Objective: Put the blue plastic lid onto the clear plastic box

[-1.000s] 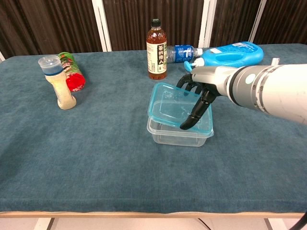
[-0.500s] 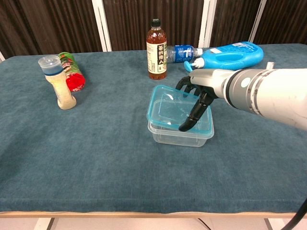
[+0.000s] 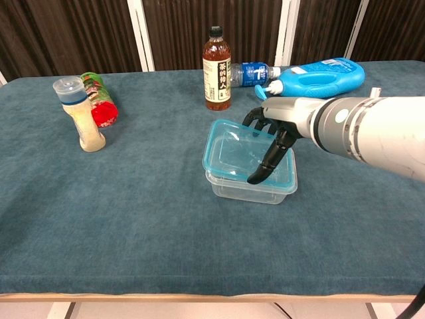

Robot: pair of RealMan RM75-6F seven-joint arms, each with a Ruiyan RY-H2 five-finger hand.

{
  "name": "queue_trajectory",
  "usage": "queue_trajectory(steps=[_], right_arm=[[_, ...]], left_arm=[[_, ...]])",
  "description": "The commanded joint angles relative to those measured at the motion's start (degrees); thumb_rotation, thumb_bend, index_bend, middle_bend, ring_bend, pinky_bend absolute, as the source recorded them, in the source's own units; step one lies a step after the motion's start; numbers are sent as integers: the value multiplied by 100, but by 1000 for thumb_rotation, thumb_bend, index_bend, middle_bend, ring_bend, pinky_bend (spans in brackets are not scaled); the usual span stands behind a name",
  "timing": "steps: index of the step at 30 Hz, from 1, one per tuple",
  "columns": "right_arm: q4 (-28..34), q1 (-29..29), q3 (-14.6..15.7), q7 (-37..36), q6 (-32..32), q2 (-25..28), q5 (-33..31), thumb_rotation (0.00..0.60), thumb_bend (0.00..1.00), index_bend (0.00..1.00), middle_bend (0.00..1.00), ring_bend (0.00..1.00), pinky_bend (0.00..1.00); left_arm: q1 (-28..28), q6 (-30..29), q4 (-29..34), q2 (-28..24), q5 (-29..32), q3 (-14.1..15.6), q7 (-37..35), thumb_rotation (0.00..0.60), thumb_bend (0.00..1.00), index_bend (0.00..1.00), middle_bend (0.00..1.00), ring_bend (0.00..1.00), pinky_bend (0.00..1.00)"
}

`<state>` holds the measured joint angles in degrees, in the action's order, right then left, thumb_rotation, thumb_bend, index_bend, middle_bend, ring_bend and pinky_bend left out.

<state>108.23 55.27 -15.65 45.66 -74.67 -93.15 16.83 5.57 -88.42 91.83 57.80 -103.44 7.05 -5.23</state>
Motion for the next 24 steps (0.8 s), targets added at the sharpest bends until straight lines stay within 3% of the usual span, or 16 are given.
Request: queue_trajectory(steps=[1,24], right_arm=[[7,-6,-2,1,-3,9,5,600,345,742,477,403,498],[-35,-83,3,-128,109,53,139,600,345,740,477,403,497]], left_arm=[[-1,-1,0,-1,-2,1,-1,600,434,0,0,0,161],[10,29,10,12,-4,2,39,600,434,0,0,0,161]])
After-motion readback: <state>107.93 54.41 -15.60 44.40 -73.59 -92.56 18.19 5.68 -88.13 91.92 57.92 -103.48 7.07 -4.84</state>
